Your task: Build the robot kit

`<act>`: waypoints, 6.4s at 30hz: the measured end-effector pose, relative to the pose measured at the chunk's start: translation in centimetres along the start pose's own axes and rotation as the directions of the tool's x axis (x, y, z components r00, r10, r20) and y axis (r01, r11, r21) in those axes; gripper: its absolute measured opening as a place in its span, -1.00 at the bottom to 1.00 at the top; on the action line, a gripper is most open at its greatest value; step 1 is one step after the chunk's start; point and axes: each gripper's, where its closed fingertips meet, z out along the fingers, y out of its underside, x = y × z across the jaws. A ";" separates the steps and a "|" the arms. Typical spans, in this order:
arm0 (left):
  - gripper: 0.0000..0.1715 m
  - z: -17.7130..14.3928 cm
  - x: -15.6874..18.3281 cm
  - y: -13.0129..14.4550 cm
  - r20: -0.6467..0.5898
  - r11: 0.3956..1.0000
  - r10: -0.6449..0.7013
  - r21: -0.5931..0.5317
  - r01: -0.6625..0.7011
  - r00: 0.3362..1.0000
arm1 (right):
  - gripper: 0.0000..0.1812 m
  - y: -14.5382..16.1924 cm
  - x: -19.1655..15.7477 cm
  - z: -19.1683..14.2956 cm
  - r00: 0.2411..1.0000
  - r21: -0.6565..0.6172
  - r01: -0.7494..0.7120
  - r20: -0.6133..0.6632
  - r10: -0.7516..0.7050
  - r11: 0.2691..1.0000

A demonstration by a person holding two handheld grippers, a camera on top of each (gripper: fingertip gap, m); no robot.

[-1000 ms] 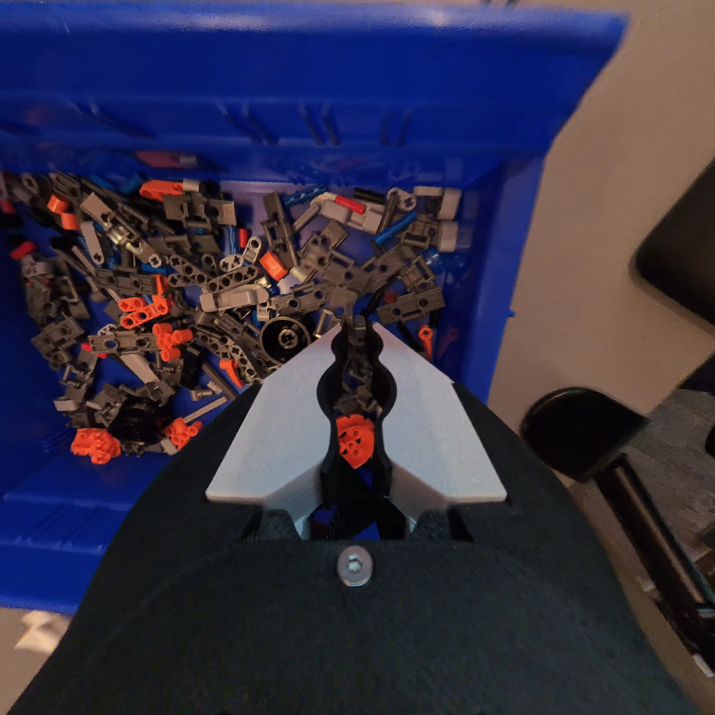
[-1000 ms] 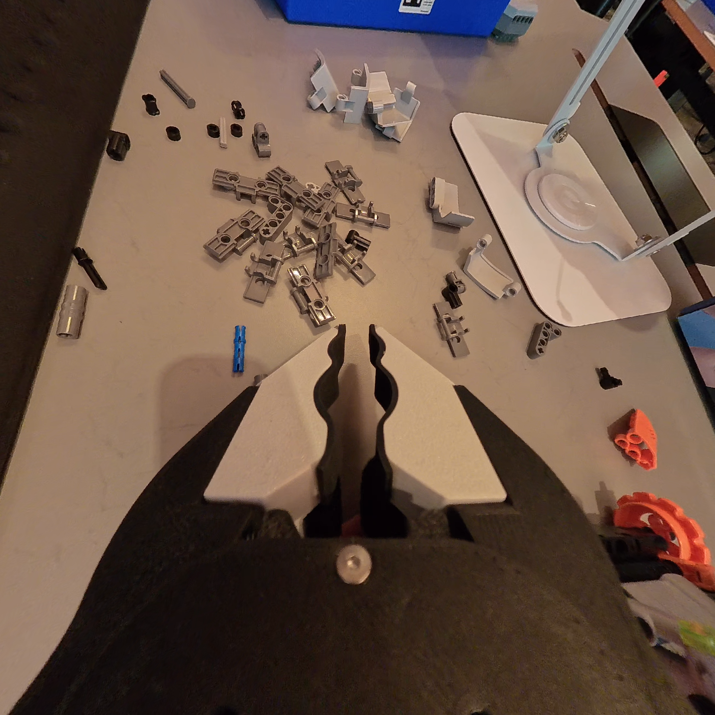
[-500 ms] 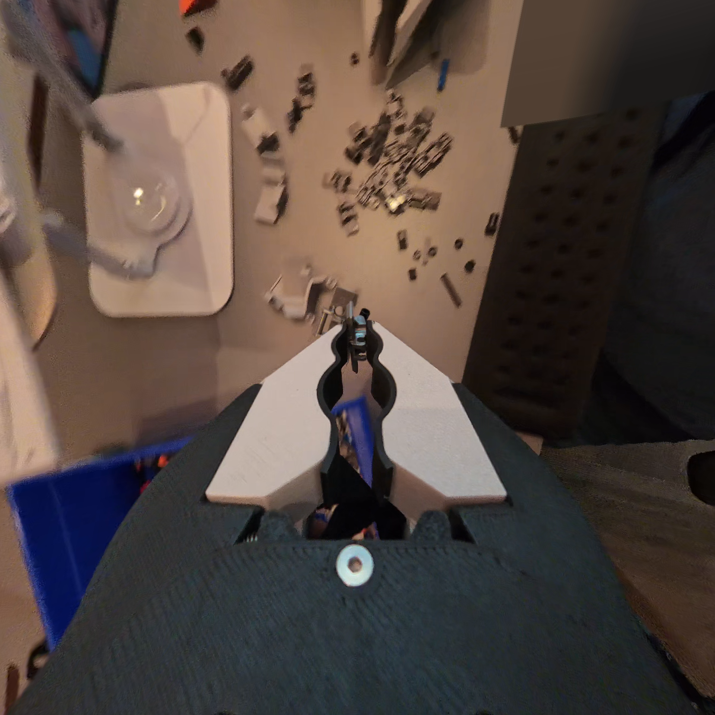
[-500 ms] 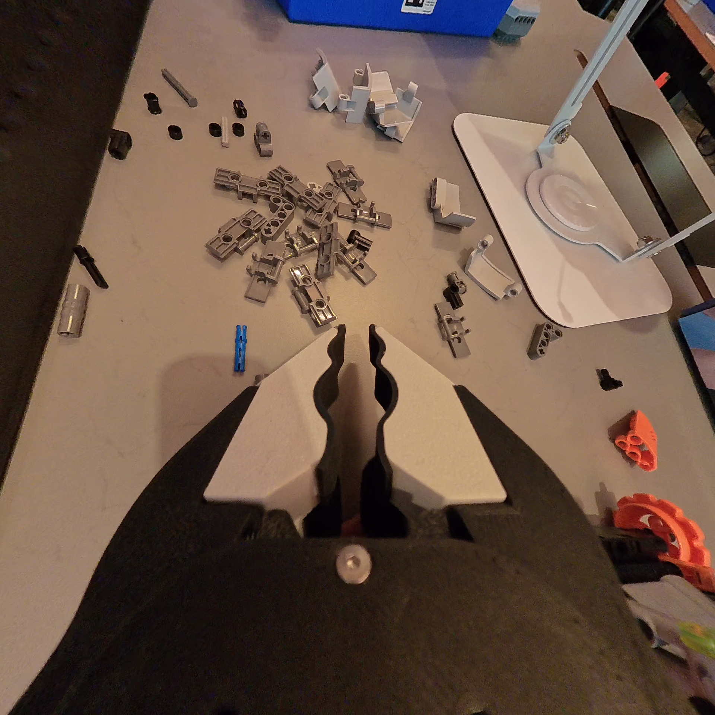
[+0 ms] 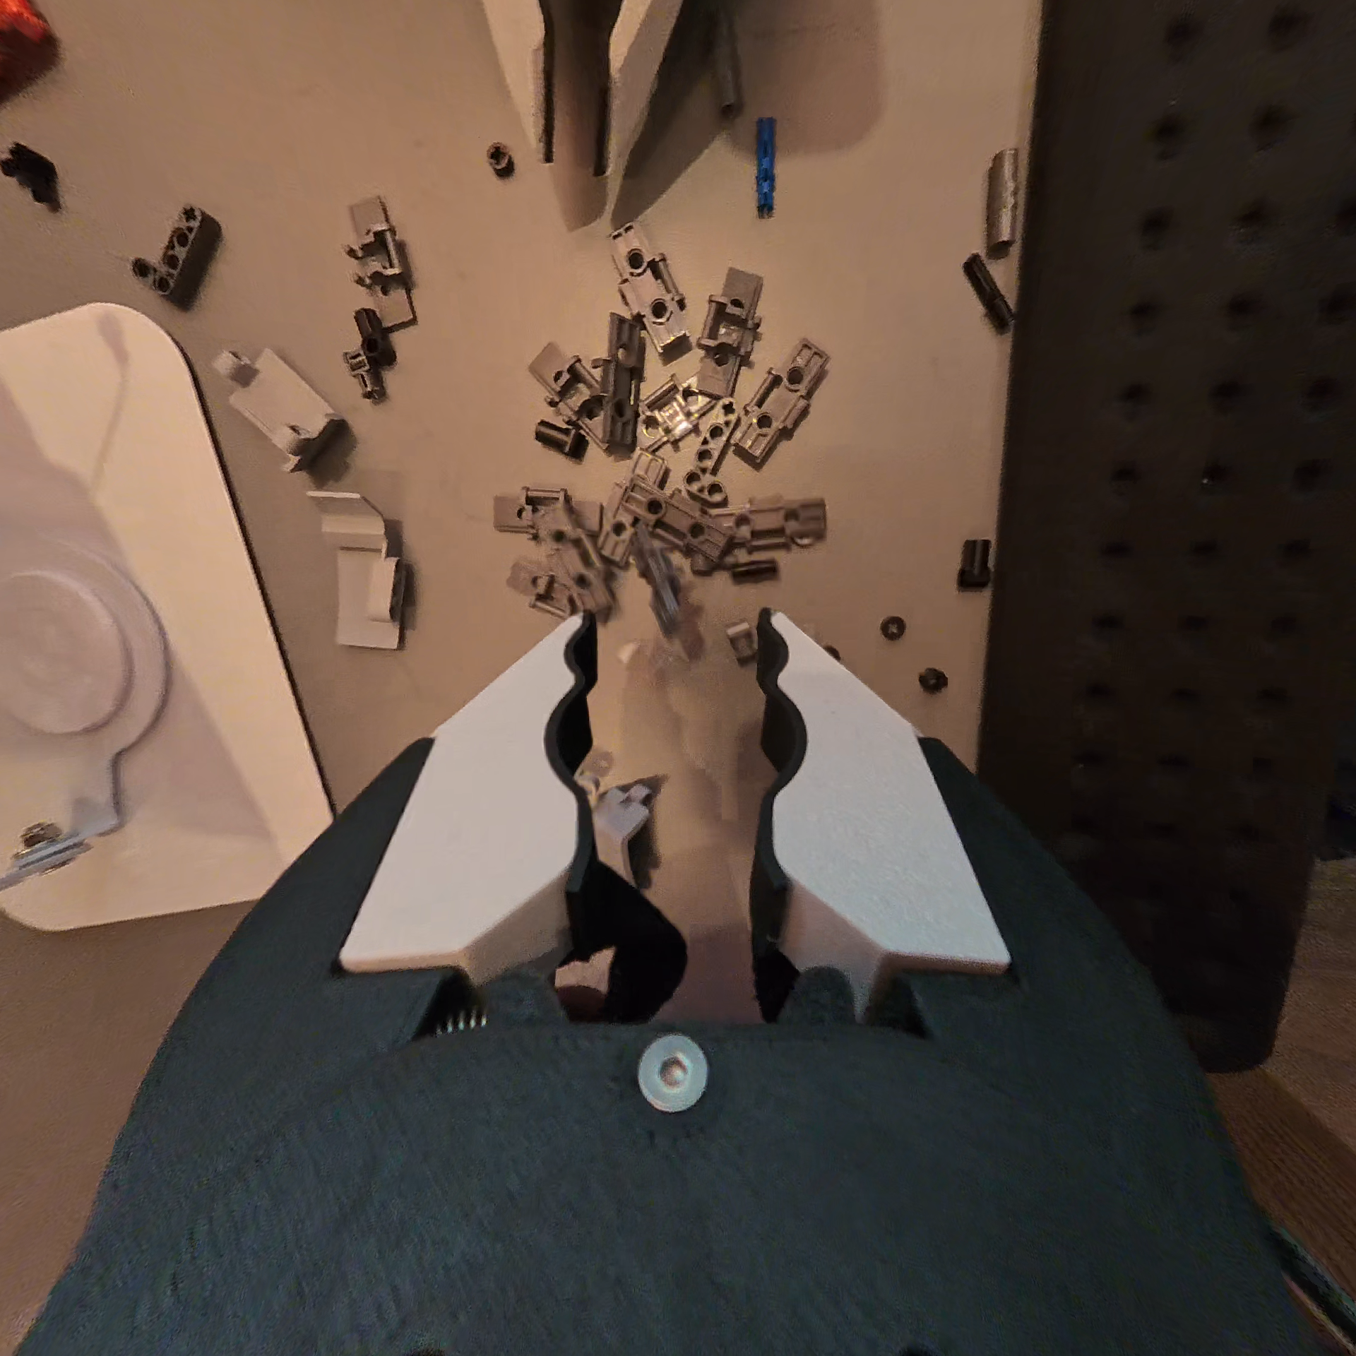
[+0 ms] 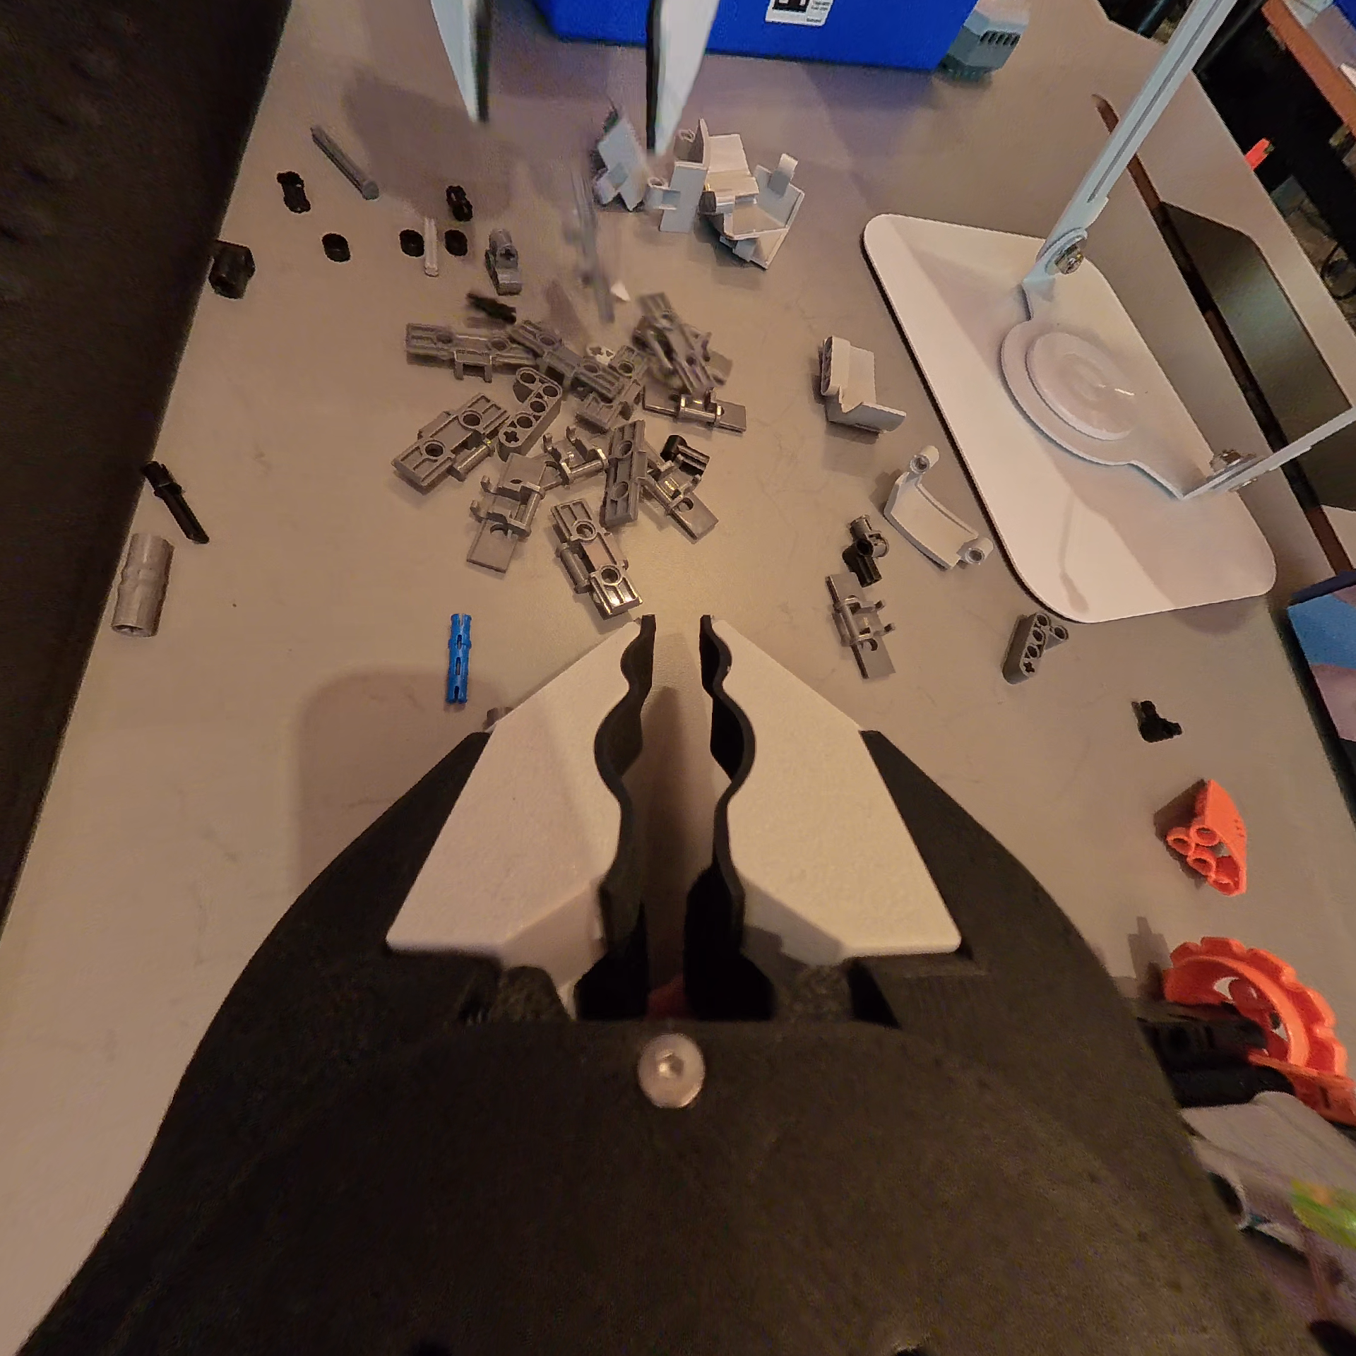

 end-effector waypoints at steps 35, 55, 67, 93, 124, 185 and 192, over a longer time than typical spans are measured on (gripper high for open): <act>-0.52 -8.1 1.7 29.5 0.284 0.638 -0.608 -0.380 0.669 0.741 | -0.89 0.0 0.1 0.1 1.000 -0.002 -0.007 -0.001 0.007 1.000; -0.93 -7.9 1.3 28.7 0.304 0.683 -0.524 -0.408 0.606 0.795 | -0.89 0.0 0.1 0.0 1.000 0.000 -0.006 0.001 0.006 1.000; -0.93 -13.0 0.0 14.7 0.166 0.834 -0.531 -0.073 0.547 0.831 | -0.89 0.0 0.0 0.0 1.000 0.000 -0.005 0.001 0.005 1.000; -0.62 -14.1 -2.5 18.5 0.325 0.766 -0.563 -0.140 0.627 0.760 | -0.89 0.0 0.0 0.0 1.000 0.000 -0.007 0.006 0.007 1.000; -0.95 -7.1 -0.1 26.8 0.294 0.521 -0.790 -0.138 0.842 0.537 | -0.89 0.0 0.1 0.0 1.000 0.002 -0.012 0.005 0.012 1.000; -0.63 -7.0 2.3 27.5 0.191 0.487 -0.807 -0.320 0.813 0.559 | -0.89 0.0 0.0 0.0 1.000 0.001 -0.016 0.011 0.016 1.000; -0.82 -6.9 2.6 26.9 0.192 0.516 -0.796 -0.283 0.809 0.575 | -0.89 0.0 0.1 0.0 1.000 0.001 -0.016 0.010 0.016 1.000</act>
